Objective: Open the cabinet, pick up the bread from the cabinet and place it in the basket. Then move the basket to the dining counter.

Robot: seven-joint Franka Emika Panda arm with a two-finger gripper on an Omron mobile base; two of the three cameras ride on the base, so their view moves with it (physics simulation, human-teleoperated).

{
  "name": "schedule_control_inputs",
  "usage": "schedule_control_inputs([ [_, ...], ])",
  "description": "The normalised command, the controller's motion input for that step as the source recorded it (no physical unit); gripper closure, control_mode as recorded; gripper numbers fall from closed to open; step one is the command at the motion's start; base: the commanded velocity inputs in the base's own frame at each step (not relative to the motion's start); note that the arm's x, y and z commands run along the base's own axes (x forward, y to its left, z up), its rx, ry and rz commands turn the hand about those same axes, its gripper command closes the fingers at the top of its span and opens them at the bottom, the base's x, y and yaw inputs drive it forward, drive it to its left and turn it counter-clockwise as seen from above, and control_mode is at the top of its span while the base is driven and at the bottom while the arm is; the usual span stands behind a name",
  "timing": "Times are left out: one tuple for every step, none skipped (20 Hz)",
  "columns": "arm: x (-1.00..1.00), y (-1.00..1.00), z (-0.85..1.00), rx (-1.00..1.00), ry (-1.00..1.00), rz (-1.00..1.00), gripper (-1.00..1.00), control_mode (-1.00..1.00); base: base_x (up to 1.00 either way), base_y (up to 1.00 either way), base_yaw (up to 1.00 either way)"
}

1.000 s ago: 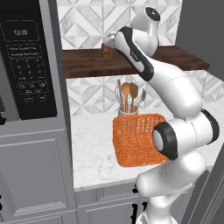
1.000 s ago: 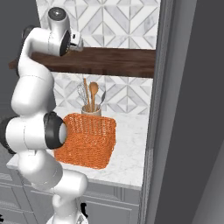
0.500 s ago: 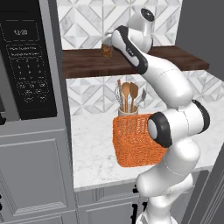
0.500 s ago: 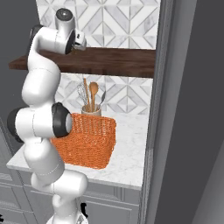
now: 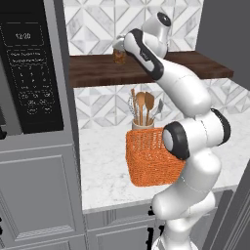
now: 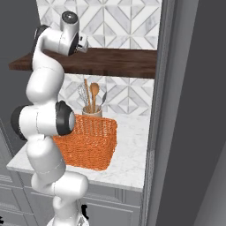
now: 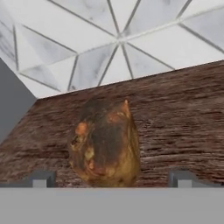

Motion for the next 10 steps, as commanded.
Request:
schedule_control_inputs([
  [0.1,0.12,0.0,0.02,0.0,0.0,-1.0,-1.0,0.0,0.0,0.0],
  [0.05,0.16,0.0,0.02,0.0,0.0,-1.0,-1.0,0.0,0.0,0.0],
  [0.0,0.19,0.0,0.01,0.0,0.0,-1.0,-1.0,0.0,0.0,0.0],
  [0.0,0.21,0.0,0.01,0.0,0.0,-1.0,-1.0,0.0,0.0,0.0],
  [0.0,0.23,0.0,0.0,0.0,0.0,-1.0,-1.0,0.0,0.0,0.0],
  [0.04,0.26,0.0,0.0,0.0,0.0,-1.0,-1.0,0.0,0.0,0.0],
  [0.11,0.26,0.0,0.0,0.0,0.0,-1.0,-1.0,0.0,0.0,0.0],
  [0.09,0.24,0.0,0.0,0.0,0.0,-1.0,-1.0,0.0,0.0,0.0],
  [0.11,0.21,0.0,0.0,0.0,0.0,-1.0,-1.0,0.0,0.0,0.0],
  [0.09,0.16,0.0,0.0,0.0,0.0,-1.0,-1.0,0.0,0.0,0.0],
])
